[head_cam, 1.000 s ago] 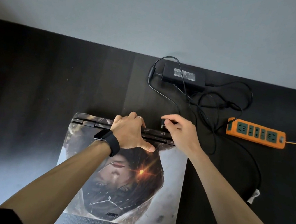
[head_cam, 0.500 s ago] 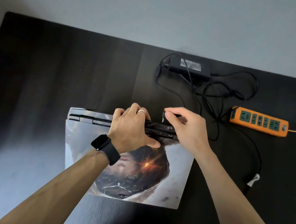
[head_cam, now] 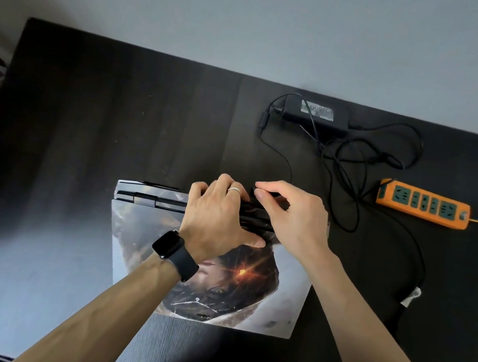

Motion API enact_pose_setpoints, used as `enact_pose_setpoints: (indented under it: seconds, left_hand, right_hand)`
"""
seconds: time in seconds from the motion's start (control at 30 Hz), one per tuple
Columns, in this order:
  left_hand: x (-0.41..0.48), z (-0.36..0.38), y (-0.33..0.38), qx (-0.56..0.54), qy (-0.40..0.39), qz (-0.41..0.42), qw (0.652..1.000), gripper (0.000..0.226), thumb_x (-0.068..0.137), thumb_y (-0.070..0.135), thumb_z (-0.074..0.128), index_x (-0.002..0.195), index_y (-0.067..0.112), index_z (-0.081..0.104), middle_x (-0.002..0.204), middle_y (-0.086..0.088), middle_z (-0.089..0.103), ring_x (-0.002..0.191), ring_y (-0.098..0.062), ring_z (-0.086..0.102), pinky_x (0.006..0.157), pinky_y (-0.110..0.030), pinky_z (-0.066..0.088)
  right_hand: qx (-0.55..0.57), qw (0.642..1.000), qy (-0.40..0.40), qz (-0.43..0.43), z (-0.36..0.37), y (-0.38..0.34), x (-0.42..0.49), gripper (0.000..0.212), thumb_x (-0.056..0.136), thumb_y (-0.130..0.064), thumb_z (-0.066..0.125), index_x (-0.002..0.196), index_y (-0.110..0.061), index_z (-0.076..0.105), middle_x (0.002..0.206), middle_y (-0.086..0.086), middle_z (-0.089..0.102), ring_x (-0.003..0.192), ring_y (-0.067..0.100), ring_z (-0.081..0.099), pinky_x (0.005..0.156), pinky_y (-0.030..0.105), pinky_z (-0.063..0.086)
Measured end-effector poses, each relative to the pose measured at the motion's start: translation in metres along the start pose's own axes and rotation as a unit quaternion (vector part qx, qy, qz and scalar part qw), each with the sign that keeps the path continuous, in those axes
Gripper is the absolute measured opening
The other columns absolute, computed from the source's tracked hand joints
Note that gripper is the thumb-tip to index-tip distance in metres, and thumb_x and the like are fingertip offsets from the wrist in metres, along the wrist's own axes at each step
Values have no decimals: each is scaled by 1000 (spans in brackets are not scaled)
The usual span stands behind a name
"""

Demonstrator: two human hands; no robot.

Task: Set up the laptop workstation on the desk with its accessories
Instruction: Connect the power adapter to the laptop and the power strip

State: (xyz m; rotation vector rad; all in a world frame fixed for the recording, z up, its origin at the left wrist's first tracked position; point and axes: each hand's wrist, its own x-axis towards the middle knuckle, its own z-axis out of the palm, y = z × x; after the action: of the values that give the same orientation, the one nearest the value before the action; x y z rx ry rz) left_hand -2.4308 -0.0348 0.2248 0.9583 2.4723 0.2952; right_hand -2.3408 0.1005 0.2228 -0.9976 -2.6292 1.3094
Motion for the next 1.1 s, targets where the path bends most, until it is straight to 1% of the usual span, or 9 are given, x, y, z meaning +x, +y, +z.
enact_pose_setpoints:
  seconds: [0.13, 0.27, 0.5, 0.6, 0.73, 0.87, 0.97, 1.03, 1.1]
  left_hand:
    - [10, 5, -4, -7, -18, -10, 1000, 79, 49, 77, 76, 109, 27, 62, 110, 15, 48, 105, -4, 49, 100, -28, 23]
    - [18, 13, -3, -5, -25, 2, 1000, 81, 47, 79, 75, 108, 27, 62, 108, 16, 49, 104, -4, 50, 98, -28, 24]
    - [51, 35, -13, -9, -76, -9, 997, 84, 48, 81, 72, 112, 28, 62, 108, 9, 50, 106, -12, 53, 101, -31, 33]
    - [60, 47, -17, -7, -84, -13, 996, 85, 48, 82, 72, 114, 27, 62, 110, 7, 51, 109, -14, 51, 101, -31, 36]
    - [67, 56, -21, 12, -75, -6, 997, 88, 49, 82, 71, 114, 25, 61, 110, 4, 53, 112, -19, 41, 99, -33, 42]
    - [53, 64, -25, -11, 11, 4, 1000, 82, 56, 75, 74, 113, 18, 58, 111, 5, 56, 112, -19, 47, 97, -31, 41]
    - [24, 83, -36, 3, 122, -1, 993, 78, 72, 70, 66, 123, 12, 56, 127, -4, 55, 122, -26, 49, 106, -40, 40]
    - [4, 96, -42, 14, 139, -31, 990, 79, 82, 68, 57, 137, 11, 48, 146, -8, 45, 140, -28, 36, 117, -48, 27]
    - [-12, 106, -46, 22, 118, -52, 991, 82, 89, 66, 47, 151, 15, 33, 160, -6, 27, 151, -24, 17, 122, -51, 14]
  right_hand:
    - [51, 998, -26, -2, -4, 15, 1, 16, 95, -35, 67, 109, -36, 76, 100, -25, 74, 97, 1, 69, 84, 36, 59]
    - [28, 998, -51, -12, -3, 27, 8, 18, 95, -28, 67, 110, -33, 76, 103, -21, 74, 97, 2, 69, 84, 35, 58]
    - [-61, 983, -169, 19, 6, 48, 23, 51, 91, -24, 61, 138, -40, 56, 129, -13, 61, 114, 10, 60, 100, 40, 50]
    - [-41, 981, -182, 48, 12, 57, 35, 55, 87, -16, 63, 138, -36, 58, 127, -9, 62, 118, 14, 60, 104, 43, 48]
    - [-24, 979, -192, 58, 14, 65, 41, 56, 85, -14, 69, 136, -32, 58, 125, -10, 65, 118, 11, 60, 104, 38, 49]
    - [-35, 982, -179, 51, 18, 70, 39, 50, 85, -18, 73, 133, -29, 61, 121, -11, 66, 114, 12, 59, 102, 32, 48]
    - [-137, 979, -150, 3, 21, 70, 41, 50, 88, -28, 72, 136, -29, 61, 120, -9, 69, 122, 22, 43, 102, 29, 40]
    - [-150, 975, -166, 7, 21, 66, 47, 48, 91, -31, 68, 138, -27, 61, 124, -5, 69, 126, 26, 45, 103, 31, 39]
    - [-155, 970, -187, 11, 23, 63, 51, 45, 94, -32, 63, 138, -26, 61, 130, 0, 67, 126, 28, 50, 104, 37, 44]
